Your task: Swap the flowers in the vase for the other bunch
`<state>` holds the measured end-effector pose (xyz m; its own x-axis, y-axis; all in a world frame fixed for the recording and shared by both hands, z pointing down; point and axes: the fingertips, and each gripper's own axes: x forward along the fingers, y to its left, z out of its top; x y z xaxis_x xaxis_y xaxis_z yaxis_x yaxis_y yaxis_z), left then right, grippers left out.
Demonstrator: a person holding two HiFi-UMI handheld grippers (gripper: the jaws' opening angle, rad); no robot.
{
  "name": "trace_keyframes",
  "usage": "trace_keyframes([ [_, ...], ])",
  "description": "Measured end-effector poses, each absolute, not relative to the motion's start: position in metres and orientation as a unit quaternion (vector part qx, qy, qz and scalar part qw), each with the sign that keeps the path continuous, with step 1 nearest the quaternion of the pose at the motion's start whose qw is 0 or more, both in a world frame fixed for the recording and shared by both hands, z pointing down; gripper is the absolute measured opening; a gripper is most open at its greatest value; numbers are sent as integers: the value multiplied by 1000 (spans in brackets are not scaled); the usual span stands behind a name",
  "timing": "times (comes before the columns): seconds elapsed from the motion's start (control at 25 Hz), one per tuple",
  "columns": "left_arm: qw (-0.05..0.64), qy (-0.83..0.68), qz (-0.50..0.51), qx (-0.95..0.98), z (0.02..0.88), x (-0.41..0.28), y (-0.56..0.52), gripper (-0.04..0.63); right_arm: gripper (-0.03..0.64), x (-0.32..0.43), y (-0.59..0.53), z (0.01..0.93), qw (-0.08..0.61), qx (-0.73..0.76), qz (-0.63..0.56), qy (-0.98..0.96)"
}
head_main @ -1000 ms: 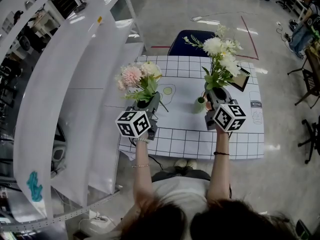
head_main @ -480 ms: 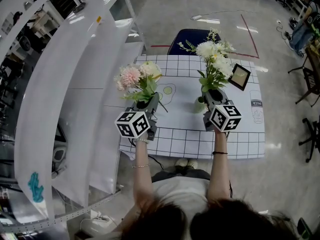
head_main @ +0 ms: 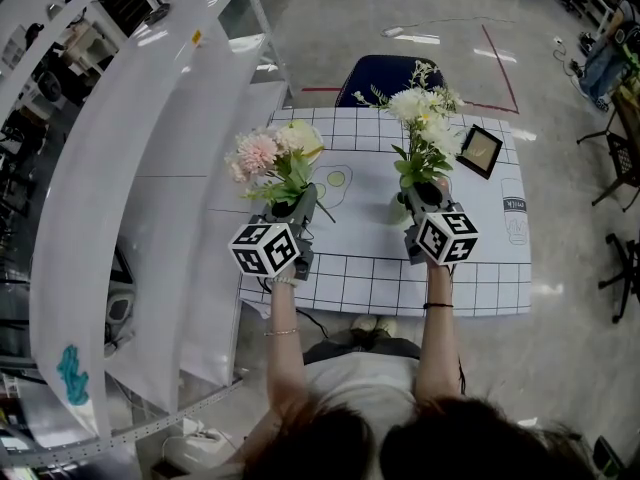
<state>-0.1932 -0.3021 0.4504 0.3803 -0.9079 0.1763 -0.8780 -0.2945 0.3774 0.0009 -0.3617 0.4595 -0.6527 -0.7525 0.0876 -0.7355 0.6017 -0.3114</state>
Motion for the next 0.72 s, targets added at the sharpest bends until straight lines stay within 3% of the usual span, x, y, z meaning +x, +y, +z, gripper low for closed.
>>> trace_keyframes([
  [0.72,210,-549,-36,808,452,-186,-297,77,43,2,-349,485,-25,-422,-138,896],
])
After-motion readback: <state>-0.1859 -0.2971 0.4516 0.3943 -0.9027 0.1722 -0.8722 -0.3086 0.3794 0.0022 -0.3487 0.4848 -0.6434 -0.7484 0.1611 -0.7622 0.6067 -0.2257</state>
